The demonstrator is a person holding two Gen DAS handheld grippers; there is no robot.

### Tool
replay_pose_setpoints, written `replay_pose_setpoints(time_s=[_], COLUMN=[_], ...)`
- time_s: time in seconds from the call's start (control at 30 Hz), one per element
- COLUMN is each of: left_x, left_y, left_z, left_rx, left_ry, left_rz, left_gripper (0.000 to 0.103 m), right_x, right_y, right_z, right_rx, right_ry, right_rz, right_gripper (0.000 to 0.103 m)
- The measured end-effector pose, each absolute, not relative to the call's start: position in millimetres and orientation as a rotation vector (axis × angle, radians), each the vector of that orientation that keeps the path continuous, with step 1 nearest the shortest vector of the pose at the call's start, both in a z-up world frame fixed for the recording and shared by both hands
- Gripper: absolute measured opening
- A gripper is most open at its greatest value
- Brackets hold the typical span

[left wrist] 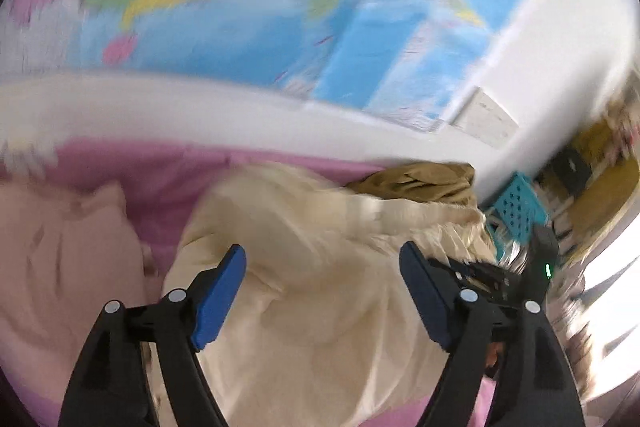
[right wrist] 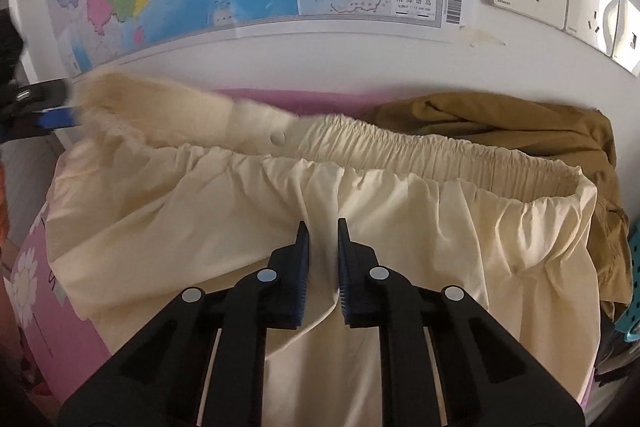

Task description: Fold large clothes

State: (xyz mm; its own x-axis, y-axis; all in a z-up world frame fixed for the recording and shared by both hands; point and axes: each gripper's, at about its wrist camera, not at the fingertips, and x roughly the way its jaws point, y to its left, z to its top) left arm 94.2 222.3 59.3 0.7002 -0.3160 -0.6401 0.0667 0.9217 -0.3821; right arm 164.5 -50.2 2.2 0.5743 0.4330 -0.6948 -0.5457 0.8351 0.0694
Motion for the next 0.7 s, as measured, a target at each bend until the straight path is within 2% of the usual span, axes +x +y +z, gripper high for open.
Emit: replay_pose_setpoints(time_s=[0.23, 0.33, 0.4, 0.47, 0.53, 0.7], left_x=[91, 99, 104, 105, 105, 104], left_y=[158, 149, 146, 149, 151, 150], left_z=[17, -9, -24, -34, -37, -40], left_rx=[-0.079, -0.038, -0.021, -0.049, -0.068, -0.054], left_ry=[0.839, 0.891, 0.919, 0.93, 0.926, 0.906], left_rz=[-0.226, -0.192, -0.164, -0.151, -0.152, -0.148], left_gripper=[0.077, 0.069, 0.067, 0.067, 0.067, 0.067], right_x=[177, 179, 180, 175, 164, 159], right_y=[-35, -29, -30, -39, -51, -71], right_z=[-8, -13, -12, -4, 6, 9], right_rx=[-0.174, -0.21, -0.204, -0.175, -0.173, -0.148], right_ry=[0.789, 0.796, 0.806, 0.789, 0.728, 0.709], right_rz=[0.561, 0.55, 0.557, 0.569, 0.566, 0.572], right_gripper=[0.013, 0.015, 0.019, 0.03, 0.032, 0.032])
